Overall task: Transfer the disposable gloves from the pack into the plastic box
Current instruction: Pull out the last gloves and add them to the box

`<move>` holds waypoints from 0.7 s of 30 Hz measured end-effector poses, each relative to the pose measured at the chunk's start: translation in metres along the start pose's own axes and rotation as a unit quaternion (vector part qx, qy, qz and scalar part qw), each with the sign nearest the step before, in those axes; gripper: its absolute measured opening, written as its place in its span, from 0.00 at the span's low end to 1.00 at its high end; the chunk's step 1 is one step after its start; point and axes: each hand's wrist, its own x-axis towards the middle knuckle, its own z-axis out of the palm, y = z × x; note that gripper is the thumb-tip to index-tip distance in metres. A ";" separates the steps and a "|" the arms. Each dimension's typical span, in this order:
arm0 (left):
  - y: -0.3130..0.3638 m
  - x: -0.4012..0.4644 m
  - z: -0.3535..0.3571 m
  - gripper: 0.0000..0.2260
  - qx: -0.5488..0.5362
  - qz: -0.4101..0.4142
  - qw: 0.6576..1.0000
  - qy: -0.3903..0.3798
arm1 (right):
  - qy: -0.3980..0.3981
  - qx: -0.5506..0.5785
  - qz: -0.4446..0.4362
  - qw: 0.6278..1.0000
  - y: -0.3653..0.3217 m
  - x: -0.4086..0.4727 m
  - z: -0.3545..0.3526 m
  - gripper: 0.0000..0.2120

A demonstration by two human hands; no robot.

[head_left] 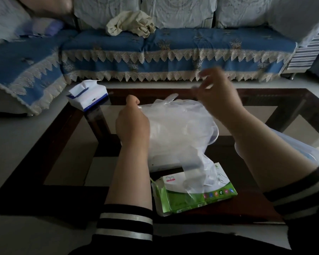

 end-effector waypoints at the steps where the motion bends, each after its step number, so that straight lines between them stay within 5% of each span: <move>1: 0.000 -0.001 0.002 0.13 0.011 0.000 1.000 -0.002 | -0.112 -0.023 -0.020 0.993 -0.007 -0.004 0.005 0.21; 4: 0.000 -0.004 0.005 0.11 0.043 0.000 0.999 -0.019 | -0.376 -0.191 -0.038 0.906 -0.011 -0.012 0.030 0.37; 10: -0.001 -0.005 0.003 0.15 0.148 0.006 0.984 -0.099 | -0.478 -0.233 -0.008 0.847 -0.004 -0.014 0.067 0.32; 14: -0.004 -0.006 -0.004 0.17 0.170 0.066 0.977 -0.112 | -0.423 -0.219 -0.017 0.879 -0.006 -0.015 0.050 0.29; 18: 0.001 -0.007 -0.017 0.13 0.115 0.131 0.982 -0.070 | -0.182 -0.080 -0.046 0.979 -0.018 -0.034 0.004 0.12; 20: 0.006 -0.012 -0.021 0.07 0.044 0.141 0.984 -0.101 | -0.138 -0.055 -0.011 0.989 -0.021 -0.058 -0.021 0.23; 21: 0.008 -0.015 -0.022 0.06 0.014 0.146 0.981 -0.123 | -0.176 -0.094 0.016 0.980 -0.021 -0.069 -0.030 0.31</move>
